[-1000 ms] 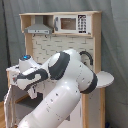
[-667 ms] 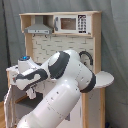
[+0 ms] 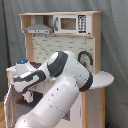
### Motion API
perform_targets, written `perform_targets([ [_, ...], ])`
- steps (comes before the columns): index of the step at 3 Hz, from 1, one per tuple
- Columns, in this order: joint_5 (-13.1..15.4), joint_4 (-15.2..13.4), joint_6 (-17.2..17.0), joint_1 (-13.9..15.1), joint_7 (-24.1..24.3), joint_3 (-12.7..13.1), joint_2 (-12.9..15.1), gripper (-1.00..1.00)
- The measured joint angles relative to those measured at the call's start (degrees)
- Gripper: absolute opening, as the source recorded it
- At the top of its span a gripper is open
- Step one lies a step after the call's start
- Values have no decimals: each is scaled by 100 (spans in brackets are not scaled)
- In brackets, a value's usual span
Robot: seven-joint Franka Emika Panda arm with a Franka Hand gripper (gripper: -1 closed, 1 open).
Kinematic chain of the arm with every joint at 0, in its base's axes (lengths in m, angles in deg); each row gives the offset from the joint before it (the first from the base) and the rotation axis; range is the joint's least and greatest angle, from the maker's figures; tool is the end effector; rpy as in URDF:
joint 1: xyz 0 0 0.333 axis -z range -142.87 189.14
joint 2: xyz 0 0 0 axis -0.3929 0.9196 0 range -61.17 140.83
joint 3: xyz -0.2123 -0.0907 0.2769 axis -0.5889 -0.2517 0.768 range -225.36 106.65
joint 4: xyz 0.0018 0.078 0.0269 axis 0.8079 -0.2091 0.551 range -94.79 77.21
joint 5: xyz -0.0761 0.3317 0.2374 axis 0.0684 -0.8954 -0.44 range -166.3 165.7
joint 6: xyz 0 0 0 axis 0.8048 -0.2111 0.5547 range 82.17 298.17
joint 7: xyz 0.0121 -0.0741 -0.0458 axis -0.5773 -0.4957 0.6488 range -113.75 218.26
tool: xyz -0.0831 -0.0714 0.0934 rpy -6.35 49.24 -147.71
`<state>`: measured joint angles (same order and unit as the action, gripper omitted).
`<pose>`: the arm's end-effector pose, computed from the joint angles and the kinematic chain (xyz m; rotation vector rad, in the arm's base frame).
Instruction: Play with the kitchen
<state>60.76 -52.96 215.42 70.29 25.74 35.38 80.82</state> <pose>0.3930 0.3608 0.3400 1.7083 2.5251 0.4337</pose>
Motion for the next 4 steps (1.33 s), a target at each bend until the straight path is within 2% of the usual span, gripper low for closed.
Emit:
perform_targets([
  [1, -2, -79, -38, -322, 233, -441, 12, -100],
  [2, -2, -216, -50, -441, 796, -559, 12, -100],
  [4, -4, -223, -52, -905, 1844, -751, 13, -100],
])
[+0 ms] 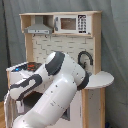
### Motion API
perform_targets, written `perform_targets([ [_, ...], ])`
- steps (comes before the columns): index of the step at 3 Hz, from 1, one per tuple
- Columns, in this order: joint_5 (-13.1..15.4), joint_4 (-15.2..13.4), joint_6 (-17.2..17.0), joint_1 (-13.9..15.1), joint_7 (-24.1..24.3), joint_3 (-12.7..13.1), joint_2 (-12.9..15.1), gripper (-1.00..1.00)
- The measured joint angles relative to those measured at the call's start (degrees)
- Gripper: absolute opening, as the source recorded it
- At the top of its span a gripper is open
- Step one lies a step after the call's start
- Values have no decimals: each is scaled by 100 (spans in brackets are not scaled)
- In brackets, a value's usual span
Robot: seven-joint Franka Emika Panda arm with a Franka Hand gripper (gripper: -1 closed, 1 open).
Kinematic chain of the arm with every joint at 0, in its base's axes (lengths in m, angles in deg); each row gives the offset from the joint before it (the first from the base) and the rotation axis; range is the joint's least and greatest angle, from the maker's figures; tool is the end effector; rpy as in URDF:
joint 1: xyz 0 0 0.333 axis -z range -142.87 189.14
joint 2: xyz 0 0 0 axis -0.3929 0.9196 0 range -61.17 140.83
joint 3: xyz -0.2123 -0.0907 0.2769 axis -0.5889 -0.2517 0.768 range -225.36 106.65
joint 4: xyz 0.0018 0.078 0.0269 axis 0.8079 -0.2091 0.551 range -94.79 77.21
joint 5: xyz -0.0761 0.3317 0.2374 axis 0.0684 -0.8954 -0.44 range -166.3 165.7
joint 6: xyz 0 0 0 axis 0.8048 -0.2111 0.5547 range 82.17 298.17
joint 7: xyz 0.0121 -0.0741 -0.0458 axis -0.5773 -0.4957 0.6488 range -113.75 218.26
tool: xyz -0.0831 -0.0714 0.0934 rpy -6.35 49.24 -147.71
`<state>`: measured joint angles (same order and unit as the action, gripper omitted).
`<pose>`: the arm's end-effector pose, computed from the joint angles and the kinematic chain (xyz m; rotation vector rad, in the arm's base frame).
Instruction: Play with the kitchen
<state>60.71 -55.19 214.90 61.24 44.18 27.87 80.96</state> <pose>0.3521 0.3774 0.2806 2.0439 2.3596 0.2607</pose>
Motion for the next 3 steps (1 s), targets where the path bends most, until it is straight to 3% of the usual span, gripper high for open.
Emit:
perform_targets([
  [3, -5, 80, -29, -593, 1650, -50, 0, -100],
])
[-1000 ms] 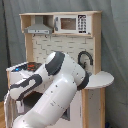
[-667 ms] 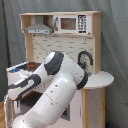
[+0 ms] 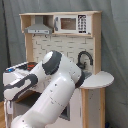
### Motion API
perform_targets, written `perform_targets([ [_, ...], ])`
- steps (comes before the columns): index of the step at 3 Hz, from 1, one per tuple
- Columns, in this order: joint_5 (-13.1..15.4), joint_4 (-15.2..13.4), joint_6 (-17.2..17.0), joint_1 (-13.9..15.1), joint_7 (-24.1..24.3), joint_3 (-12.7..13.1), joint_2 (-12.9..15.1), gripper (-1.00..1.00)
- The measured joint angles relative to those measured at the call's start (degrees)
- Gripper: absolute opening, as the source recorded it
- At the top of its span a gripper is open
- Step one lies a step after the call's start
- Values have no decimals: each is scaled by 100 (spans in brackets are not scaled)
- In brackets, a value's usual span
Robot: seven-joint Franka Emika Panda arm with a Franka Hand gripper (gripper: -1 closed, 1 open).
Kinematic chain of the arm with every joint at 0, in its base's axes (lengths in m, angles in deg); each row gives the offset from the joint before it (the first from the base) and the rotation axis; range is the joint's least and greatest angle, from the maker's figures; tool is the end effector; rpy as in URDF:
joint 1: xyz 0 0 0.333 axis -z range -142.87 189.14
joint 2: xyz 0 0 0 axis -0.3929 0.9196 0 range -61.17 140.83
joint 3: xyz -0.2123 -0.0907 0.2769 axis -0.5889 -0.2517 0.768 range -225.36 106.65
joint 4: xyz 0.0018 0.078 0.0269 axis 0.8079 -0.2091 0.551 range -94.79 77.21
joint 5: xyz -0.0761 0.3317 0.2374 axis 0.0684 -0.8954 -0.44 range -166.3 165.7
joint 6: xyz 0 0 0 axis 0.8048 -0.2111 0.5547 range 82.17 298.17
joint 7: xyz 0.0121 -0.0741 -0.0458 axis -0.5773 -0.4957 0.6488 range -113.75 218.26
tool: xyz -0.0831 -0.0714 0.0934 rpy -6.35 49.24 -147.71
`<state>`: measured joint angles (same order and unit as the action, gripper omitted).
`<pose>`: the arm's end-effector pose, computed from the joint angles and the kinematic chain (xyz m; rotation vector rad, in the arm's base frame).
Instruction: Play with the kitchen
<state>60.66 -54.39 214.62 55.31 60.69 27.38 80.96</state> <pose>0.3201 0.4109 0.2816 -2.2629 -2.1354 -0.2600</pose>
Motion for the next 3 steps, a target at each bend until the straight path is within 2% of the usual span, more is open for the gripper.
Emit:
perform_targets([
  [2, 0, 43, 2, -663, 921, -168, 0, -100],
  [3, 2, 47, -11, -835, 1473, -173, -2, -100],
])
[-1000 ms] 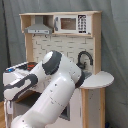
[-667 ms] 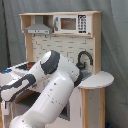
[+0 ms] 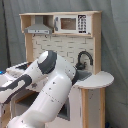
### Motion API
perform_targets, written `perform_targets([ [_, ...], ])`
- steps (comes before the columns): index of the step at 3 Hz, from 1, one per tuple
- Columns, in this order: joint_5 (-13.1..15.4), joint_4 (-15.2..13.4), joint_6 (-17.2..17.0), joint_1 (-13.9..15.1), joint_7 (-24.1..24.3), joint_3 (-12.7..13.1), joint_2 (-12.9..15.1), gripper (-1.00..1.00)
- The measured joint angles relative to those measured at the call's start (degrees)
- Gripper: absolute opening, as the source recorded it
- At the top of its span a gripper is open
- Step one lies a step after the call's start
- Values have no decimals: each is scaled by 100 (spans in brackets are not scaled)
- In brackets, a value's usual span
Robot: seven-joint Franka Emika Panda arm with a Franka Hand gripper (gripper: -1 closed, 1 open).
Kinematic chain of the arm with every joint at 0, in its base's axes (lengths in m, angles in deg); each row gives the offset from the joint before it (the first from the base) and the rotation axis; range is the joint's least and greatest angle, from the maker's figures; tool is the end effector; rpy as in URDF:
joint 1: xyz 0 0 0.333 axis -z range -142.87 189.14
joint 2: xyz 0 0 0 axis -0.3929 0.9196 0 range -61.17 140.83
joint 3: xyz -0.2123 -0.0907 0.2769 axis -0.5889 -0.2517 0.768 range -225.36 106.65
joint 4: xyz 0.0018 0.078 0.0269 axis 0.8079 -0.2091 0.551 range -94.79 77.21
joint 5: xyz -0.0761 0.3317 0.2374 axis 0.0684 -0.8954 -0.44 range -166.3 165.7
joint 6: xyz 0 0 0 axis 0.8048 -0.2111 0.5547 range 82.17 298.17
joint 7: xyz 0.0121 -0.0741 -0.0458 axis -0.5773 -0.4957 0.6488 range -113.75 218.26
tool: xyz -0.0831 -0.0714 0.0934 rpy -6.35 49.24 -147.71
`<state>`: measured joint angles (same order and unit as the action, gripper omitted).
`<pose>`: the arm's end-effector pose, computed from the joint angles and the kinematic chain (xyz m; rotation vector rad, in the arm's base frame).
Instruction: Play with the kitchen
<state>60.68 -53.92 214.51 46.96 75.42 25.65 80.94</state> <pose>0.2705 0.4475 0.2737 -2.3907 -1.9605 -0.2287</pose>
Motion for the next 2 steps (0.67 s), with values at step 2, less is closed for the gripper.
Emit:
perform_targets([
  [2, 3, 237, -185, -430, 969, 1, 1, -100],
])
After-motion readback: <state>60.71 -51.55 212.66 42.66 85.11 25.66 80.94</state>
